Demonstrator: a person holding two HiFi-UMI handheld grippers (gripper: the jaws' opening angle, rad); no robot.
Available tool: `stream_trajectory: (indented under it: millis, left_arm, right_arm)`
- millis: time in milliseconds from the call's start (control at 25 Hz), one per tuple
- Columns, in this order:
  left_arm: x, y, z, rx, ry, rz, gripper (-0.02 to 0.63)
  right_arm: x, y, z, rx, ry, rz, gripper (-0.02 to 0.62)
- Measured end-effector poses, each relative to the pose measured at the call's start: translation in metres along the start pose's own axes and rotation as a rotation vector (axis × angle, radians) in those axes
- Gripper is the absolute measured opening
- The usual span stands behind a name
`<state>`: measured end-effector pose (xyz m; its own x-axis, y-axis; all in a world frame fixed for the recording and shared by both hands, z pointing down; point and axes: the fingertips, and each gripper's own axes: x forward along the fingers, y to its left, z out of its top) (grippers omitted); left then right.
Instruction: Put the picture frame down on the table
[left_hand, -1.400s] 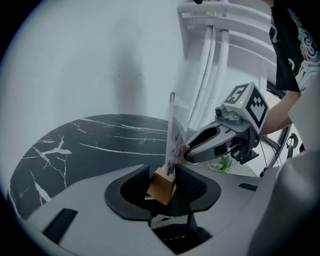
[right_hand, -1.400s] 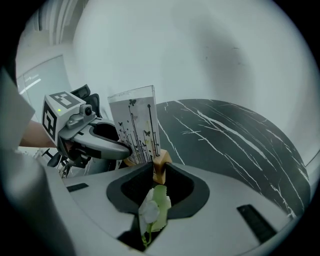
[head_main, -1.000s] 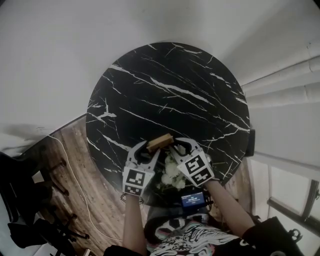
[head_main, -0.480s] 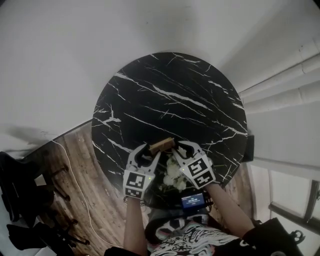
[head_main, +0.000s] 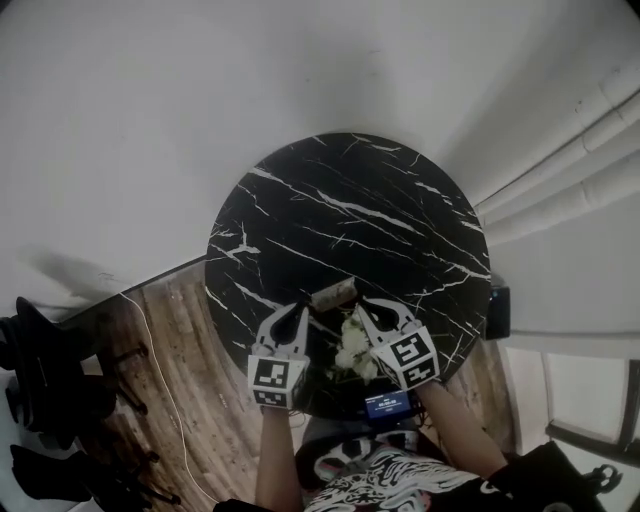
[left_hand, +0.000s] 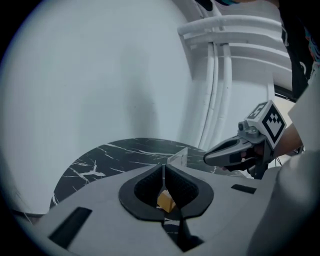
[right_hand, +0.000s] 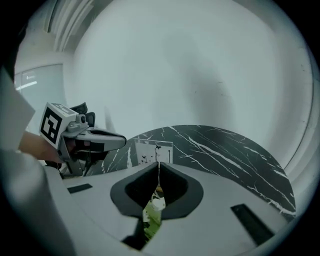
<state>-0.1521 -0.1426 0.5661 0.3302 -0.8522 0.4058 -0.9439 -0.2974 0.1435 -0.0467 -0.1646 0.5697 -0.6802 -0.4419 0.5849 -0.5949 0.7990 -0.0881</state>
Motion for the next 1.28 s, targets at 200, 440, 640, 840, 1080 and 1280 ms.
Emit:
stream_trajectory:
  millis: [200, 440, 640, 840, 1080, 1280]
  left_arm:
    - [-0.016, -0.003, 0.015, -0.03, -0.012, 0.011, 0.015]
    - [-0.035, -0.048, 0.031, 0.084, -0.015, -0.054, 0.014]
    - [-0.059, -0.068, 0.039, 0.007, -0.05, -0.071, 0.014]
    - [-0.09, -0.072, 0.05, -0.035, -0.124, 0.006, 0.014]
    - [-0.114, -0.089, 0.056, 0.02, -0.137, 0.052, 0.014]
    - [-0.125, -0.106, 0.069, 0.095, -0.18, 0.104, 0.014]
  right_arm:
    - [-0.02, 0.009, 0.012, 0.151, -0.077, 0.019, 0.02]
    - [-0.054, 0.027, 0.021, 0.126, -0.137, 0.003, 0.021]
    - [-0.085, 0.046, 0.02, 0.113, -0.176, -0.031, 0.02]
    - [-0.106, 0.06, 0.014, 0.085, -0.198, -0.05, 0.02]
    - [-0.127, 0.079, 0.02, 0.064, -0.239, -0.033, 0.02]
    - [-0.149, 0.08, 0.025, 0.058, -0.286, -0.017, 0.02]
